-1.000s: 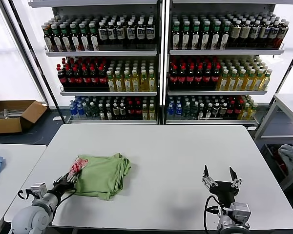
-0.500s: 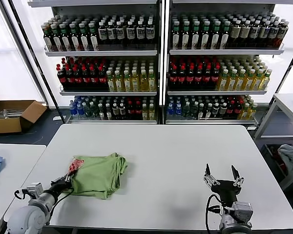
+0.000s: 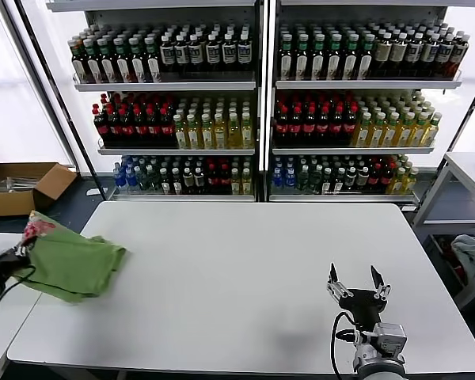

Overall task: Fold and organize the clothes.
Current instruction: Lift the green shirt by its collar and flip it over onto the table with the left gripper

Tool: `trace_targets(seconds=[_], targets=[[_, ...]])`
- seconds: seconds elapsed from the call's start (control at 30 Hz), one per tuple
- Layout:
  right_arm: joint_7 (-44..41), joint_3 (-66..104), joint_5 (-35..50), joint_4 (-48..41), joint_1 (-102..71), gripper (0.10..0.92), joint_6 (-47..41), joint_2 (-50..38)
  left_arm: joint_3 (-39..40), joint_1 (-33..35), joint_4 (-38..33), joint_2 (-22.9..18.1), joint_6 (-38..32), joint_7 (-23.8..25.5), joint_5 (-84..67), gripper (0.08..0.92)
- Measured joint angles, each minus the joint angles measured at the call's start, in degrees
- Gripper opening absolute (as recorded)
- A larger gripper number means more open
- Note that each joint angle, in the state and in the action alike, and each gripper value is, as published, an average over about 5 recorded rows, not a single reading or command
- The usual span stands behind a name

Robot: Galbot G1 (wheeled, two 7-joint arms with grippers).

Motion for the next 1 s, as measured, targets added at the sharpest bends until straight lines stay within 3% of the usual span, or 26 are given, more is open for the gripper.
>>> trace_targets(seconds=[0.23, 0.53, 0.83, 1.0], targets=[[0.22, 1.12, -0.03, 0.09, -1.22, 0.823, 0.76, 0.11, 3.59, 1.85, -8.67, -1.13, 0.67, -0.49, 1.21, 0.111], [0.39, 3.15, -0.94, 1.57, -4.42, 0.823, 1.64, 1.30, 21.84, 0.53, -20.01, -8.00, 2.82, -2.67, 4.50, 0.111], [0.37, 4.18, -2.90, 2.91, -8.00, 0.823, 2.24, 3.30, 37.63, -4.62, -18.16, -14.99, 2.75, -2.93, 10.68, 0.137], [0.23, 3.73, -4.40, 3.20, -8.72, 0.823, 2.13, 4.46, 43.69, -7.53, -15.92, -19.27, 1.28, -3.89, 10.94, 0.272]])
